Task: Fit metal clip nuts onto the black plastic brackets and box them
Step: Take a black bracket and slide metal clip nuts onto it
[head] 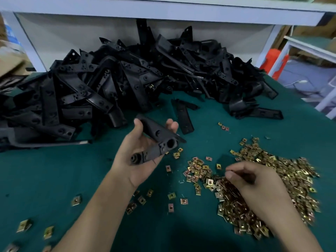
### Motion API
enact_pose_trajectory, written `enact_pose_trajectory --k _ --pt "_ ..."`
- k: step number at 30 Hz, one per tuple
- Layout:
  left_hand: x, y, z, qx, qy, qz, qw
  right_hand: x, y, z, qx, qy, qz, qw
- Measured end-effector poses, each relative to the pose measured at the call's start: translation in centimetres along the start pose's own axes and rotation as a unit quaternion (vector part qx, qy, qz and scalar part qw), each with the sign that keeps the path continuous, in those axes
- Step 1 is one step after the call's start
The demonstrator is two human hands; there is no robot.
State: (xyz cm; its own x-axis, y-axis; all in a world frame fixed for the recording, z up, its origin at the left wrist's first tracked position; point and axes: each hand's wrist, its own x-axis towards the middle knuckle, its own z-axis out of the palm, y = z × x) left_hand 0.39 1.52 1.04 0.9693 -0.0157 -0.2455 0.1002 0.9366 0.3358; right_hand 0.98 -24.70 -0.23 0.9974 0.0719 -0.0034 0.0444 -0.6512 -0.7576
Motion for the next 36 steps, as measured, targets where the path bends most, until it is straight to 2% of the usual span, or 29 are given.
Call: enact_pose_trajectory --k 3,5,10,13,16,19,22,28,30,36 --pt "0.7 -0.4 -0.9 -0.005 -0.017 -0.048 0.999 0.2 -0.1 0.1 0.017 0.003 -0.009 1.0" --pt "1.1 -0.4 -1.5 -0.011 -0.018 -0.047 0.999 0.5 -0.3 0.1 0.029 0.0 -0.018 0.999" --pt "1.1 0.3 -2.1 -0.119 -0.039 -0.044 0.991 1.6 -1.6 0.8 0.084 -0.048 -0.021 0.995" --pt "1.1 0.0 -2.0 -0.053 -0.038 -0.012 0.998 2.3 -3.1 1.4 0.133 -0.078 -0.031 0.987" --pt "1.5 -0.6 -1.9 0.052 -0.007 0.025 0.998 3.1 -5.5 1.9 0.231 -0.134 -0.042 0.963" --pt "1.6 -0.6 -2.1 0.049 -0.016 0.019 0.998 4.4 -7.7 3.0 0.313 -0.185 -0.056 0.93" --pt "1.8 -0.3 -2.3 0.055 -0.012 0.039 0.998 5.9 -9.1 4.5 0.405 -0.222 -0.011 0.887" --pt "2.2 0.3 -2.8 0.055 0.013 0.106 0.993 7.3 -8.5 6.6 0.475 -0.275 0.051 0.834" --pt "2.4 0.3 -2.9 0.056 0.018 0.11 0.992 7.5 -8.1 6.9 0.472 -0.285 0.046 0.833" --pt "2.4 0.2 -3.3 0.061 0.011 0.103 0.993 7.4 -7.5 7.6 0.436 -0.27 0.023 0.858"
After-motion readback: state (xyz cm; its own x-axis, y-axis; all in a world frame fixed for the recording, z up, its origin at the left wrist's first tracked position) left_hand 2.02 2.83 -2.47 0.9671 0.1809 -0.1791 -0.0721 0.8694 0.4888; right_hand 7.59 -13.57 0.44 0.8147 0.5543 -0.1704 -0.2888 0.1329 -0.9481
